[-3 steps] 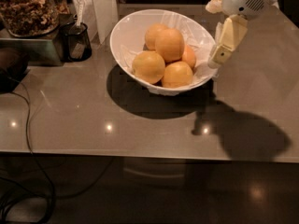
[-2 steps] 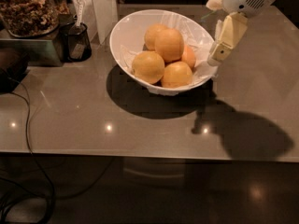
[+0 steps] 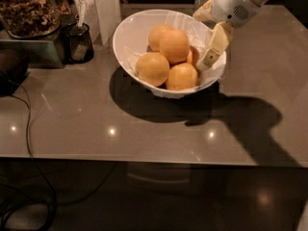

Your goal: Pick orange from white bowl

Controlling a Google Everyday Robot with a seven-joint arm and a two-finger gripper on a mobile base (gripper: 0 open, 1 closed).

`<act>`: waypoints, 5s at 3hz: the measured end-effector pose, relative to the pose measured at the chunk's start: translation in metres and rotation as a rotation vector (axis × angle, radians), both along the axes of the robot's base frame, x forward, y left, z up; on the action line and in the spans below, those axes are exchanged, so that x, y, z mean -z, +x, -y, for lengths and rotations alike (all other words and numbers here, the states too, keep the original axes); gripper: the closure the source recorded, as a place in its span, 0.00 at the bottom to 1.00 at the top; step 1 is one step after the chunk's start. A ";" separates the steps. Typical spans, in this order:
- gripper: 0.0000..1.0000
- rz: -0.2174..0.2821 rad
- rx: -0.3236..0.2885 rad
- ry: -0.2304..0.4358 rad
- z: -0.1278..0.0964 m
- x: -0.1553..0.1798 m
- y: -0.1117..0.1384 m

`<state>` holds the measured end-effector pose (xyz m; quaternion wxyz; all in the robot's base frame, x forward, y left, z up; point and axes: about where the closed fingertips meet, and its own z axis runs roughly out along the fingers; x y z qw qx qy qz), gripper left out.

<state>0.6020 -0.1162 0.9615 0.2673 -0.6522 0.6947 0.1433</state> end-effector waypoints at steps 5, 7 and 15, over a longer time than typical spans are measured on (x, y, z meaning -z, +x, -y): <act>0.19 -0.114 -0.096 0.037 -0.046 0.050 0.041; 0.65 -0.114 -0.096 0.037 -0.046 0.050 0.041; 1.00 0.291 -0.186 0.124 -0.048 -0.072 -0.071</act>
Offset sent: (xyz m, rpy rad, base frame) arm 0.0160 0.0240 -0.0113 0.0408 0.0317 0.0528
